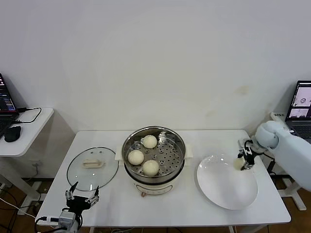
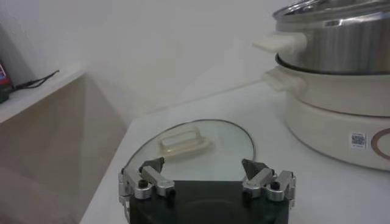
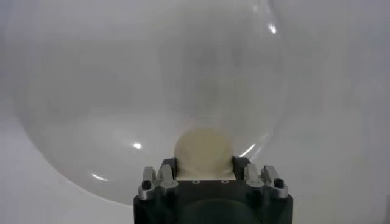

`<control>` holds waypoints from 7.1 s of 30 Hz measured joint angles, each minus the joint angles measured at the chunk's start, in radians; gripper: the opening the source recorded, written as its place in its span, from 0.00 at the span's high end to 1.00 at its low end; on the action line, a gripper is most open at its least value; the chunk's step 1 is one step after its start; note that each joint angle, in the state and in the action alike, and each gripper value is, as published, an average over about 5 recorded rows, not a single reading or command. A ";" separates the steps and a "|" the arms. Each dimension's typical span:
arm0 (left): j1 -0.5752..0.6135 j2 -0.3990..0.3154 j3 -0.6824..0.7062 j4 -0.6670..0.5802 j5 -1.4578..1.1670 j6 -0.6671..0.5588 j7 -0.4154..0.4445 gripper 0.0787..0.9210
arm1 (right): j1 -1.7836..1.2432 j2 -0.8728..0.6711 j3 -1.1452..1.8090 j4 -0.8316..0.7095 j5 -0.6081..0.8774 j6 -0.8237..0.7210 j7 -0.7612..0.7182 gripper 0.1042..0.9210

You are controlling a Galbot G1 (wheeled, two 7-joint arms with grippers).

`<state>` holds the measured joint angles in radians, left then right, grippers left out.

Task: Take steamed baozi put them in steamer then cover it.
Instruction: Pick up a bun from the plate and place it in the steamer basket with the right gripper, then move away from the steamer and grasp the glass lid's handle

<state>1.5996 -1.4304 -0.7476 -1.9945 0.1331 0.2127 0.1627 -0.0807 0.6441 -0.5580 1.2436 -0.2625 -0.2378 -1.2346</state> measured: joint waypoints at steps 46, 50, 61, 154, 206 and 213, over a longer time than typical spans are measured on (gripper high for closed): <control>-0.022 0.038 -0.031 -0.036 -0.021 -0.014 -0.001 0.12 | 0.620 0.487 -0.652 -0.016 0.629 -0.285 0.035 0.43; -0.021 0.037 -0.030 -0.033 -0.022 -0.015 -0.001 0.12 | 0.589 0.508 -0.648 -0.035 0.608 -0.287 0.041 0.43; -0.022 0.034 -0.026 -0.032 -0.025 -0.014 -0.001 0.12 | 0.509 0.545 -0.624 -0.085 0.547 -0.288 0.057 0.43; -0.323 0.221 0.157 0.442 1.200 -0.261 -0.336 0.12 | -1.428 0.666 1.340 0.676 0.784 0.276 1.198 0.12; -0.559 0.188 0.249 0.726 1.191 -0.113 -0.307 0.12 | -1.459 0.713 1.363 0.636 0.744 0.308 1.203 0.12; -0.578 0.179 0.253 0.748 1.171 -0.090 -0.318 0.12 | -1.458 0.716 1.362 0.633 0.741 0.308 1.202 0.12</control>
<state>1.0213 -1.2516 -0.4946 -1.2470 1.3039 0.1227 -0.1550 -1.5391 1.3599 0.8044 1.8764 0.4787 0.0701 -0.0323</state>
